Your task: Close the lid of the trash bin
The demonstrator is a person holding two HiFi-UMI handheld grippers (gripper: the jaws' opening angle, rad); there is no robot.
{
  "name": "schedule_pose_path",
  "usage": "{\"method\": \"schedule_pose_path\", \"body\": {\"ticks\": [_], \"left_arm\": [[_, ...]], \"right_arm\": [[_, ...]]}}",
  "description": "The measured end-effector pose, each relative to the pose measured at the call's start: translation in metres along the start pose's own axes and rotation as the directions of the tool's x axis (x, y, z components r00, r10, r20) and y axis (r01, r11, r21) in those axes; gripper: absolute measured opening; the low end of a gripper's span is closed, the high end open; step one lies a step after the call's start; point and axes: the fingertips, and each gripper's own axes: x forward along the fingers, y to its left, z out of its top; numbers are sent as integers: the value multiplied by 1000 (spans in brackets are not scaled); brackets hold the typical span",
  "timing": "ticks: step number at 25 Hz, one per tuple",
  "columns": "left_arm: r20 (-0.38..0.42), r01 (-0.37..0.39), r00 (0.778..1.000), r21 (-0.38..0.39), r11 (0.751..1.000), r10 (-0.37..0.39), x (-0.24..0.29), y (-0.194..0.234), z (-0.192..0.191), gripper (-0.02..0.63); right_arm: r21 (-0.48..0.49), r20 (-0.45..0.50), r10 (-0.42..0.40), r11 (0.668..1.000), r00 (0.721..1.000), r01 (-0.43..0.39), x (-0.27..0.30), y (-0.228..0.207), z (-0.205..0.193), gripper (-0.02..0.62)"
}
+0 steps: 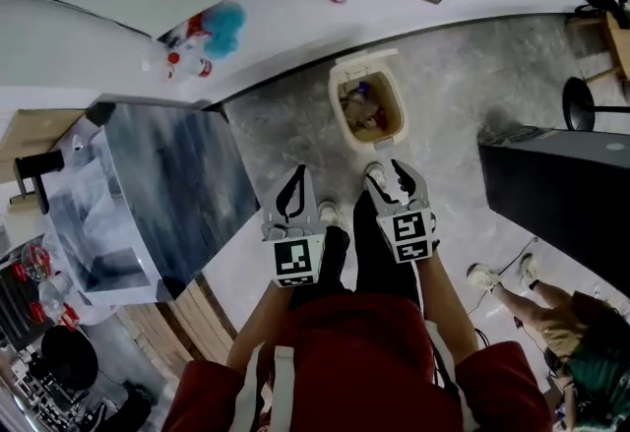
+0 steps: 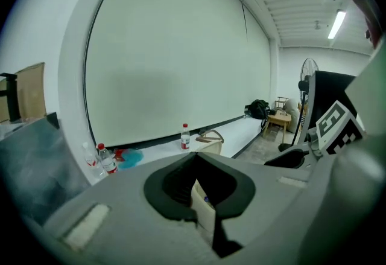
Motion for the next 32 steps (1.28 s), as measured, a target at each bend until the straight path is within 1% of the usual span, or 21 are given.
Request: {"method": "schedule_pose_path", "body": {"ticks": [4, 7, 10, 14, 16, 18, 20, 22, 23, 25, 26, 27, 28, 29, 30, 32], "left_arm": [[61, -17, 998, -19, 1000, 18, -32, 9, 33, 0], [131, -14, 991, -14, 1000, 16, -54, 15, 65, 0], [192, 3, 981, -5, 1000, -2, -81, 16, 95, 0], [278, 7, 961, 9, 1000, -9, -119, 19, 135, 0], [330, 6, 944, 28, 1000, -15, -136, 22, 159, 0], [387, 4, 922, 43, 999, -20, -153, 24, 188, 0], [444, -6, 896, 57, 998, -20, -172, 27, 214, 0], [505, -28, 863, 81, 996, -17, -193, 31, 240, 0], [536, -42, 844, 92, 995, -14, -203, 33, 251, 0], [588, -64, 808, 110, 992, -13, -220, 36, 271, 0], [608, -72, 794, 115, 991, -12, -227, 38, 278, 0], [623, -79, 782, 117, 990, -11, -231, 40, 283, 0], [635, -85, 772, 119, 989, -10, -235, 42, 288, 0], [644, -89, 765, 119, 989, -8, -238, 43, 291, 0], [649, -92, 761, 118, 989, -6, -240, 44, 293, 0], [650, -94, 760, 116, 989, -4, -242, 45, 293, 0]], "right_arm": [[-37, 83, -26, 999, 996, 30, -46, 10, 44, 238], [-73, 174, -45, 996, 984, 59, -77, 15, 84, 238], [-88, 279, -83, 990, 957, 111, -115, 20, 123, 238], [-89, 398, -133, 979, 908, 183, -165, 29, 165, 238], [-98, 463, -146, 972, 874, 214, -190, 35, 189, 238], [-93, 544, -157, 965, 825, 245, -217, 42, 217, 231], [-85, 608, -161, 960, 778, 266, -244, 51, 244, 227], [-104, 646, -166, 948, 745, 302, -268, 57, 265, 227], [-101, 673, -174, 941, 719, 323, -281, 59, 276, 227], [-81, 742, -181, 932, 646, 354, -305, 65, 299, 227], [-80, 768, -179, 926, 615, 369, -314, 68, 307, 227], [-86, 789, -173, 919, 589, 385, -320, 71, 313, 227], [-95, 805, -167, 911, 570, 401, -324, 73, 316, 227], [-101, 811, -167, 904, 561, 415, -326, 73, 317, 225], [-103, 809, -174, 898, 561, 427, -327, 73, 316, 225], [-96, 796, -194, 895, 574, 436, -326, 71, 311, 224]]}}
